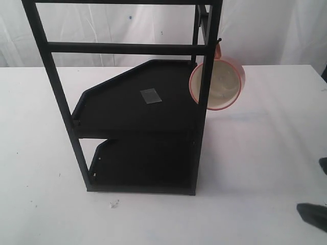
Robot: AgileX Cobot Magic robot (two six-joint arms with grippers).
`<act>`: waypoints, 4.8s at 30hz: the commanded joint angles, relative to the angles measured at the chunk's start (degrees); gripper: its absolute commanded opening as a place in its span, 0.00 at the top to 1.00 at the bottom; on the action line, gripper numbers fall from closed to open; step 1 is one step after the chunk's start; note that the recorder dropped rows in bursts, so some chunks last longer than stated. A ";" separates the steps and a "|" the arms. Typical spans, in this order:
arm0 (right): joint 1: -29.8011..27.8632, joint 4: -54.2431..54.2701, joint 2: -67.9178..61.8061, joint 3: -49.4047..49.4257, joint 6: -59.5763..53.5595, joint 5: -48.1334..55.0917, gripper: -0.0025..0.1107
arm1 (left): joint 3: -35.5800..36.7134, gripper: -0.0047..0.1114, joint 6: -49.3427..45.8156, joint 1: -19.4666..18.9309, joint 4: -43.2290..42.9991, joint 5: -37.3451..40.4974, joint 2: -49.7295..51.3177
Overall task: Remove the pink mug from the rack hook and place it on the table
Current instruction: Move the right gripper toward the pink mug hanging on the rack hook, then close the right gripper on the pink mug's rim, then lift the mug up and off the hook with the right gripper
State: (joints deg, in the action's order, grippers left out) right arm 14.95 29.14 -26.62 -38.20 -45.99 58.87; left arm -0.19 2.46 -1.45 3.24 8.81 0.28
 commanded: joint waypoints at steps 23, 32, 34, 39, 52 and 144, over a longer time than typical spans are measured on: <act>19.18 -54.20 6.11 6.04 68.36 -14.81 0.48 | 0.19 0.96 0.19 -0.10 -0.11 -0.21 -0.28; 27.38 -65.15 -9.92 -2.43 79.82 -19.86 0.48 | 0.19 0.96 0.19 -0.10 -0.11 -0.21 -0.28; 29.60 -66.97 -12.97 -2.67 83.06 -22.52 0.48 | 0.19 0.96 0.19 -0.10 -0.11 -0.21 -0.28; 34.12 -73.91 -20.62 -3.31 87.59 -25.41 0.48 | 0.19 0.96 0.19 -0.10 -0.11 -0.21 -0.28; 34.12 -87.93 -31.16 -7.23 98.25 -23.74 0.48 | 0.19 0.96 0.19 -0.10 -0.11 -0.21 -0.28; 24.87 -129.09 -53.29 -9.14 150.32 -20.82 0.98 | 0.19 0.96 0.19 -0.10 -0.11 -0.21 -0.28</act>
State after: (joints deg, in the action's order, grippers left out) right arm 40.08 -99.32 -80.21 -46.77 103.96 35.46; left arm -0.19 2.46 -1.45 3.24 8.81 0.28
